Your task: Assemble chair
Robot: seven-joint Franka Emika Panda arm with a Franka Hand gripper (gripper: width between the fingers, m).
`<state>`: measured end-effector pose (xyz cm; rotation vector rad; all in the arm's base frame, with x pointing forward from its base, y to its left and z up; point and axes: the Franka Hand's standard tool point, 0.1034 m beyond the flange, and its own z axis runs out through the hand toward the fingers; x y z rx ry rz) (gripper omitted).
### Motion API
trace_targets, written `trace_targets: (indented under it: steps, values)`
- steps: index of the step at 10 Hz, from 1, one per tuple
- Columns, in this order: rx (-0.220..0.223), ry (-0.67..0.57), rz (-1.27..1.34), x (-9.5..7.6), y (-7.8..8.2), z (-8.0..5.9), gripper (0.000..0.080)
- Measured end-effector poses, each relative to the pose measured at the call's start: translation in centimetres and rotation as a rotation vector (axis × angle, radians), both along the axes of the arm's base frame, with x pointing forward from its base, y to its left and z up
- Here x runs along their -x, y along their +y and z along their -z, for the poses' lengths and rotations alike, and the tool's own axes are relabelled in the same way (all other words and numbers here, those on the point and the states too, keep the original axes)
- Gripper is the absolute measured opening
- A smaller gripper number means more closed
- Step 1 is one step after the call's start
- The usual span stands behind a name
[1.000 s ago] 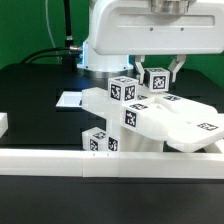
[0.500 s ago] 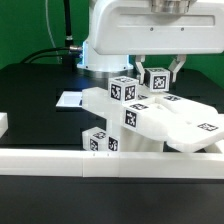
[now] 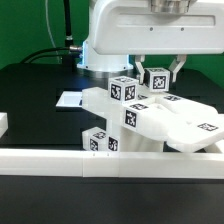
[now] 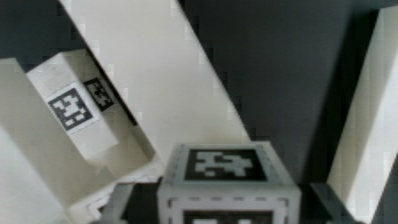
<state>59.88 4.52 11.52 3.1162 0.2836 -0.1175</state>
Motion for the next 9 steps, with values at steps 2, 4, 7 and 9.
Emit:
trace_targets:
  steps: [2, 4, 7, 9]
  values:
    - [0.003, -0.002, 0.145, 0.03, 0.06, 0.02, 0.0282]
    - [0.018, -0.012, 0.355, 0.07, 0.08, 0.06, 0.0282]
    - [0.028, -0.035, 0.654, -0.07, 0.05, 0.04, 0.0282]
    - [0.019, -0.059, 0.778, -0.45, 0.02, 0.04, 0.0282]
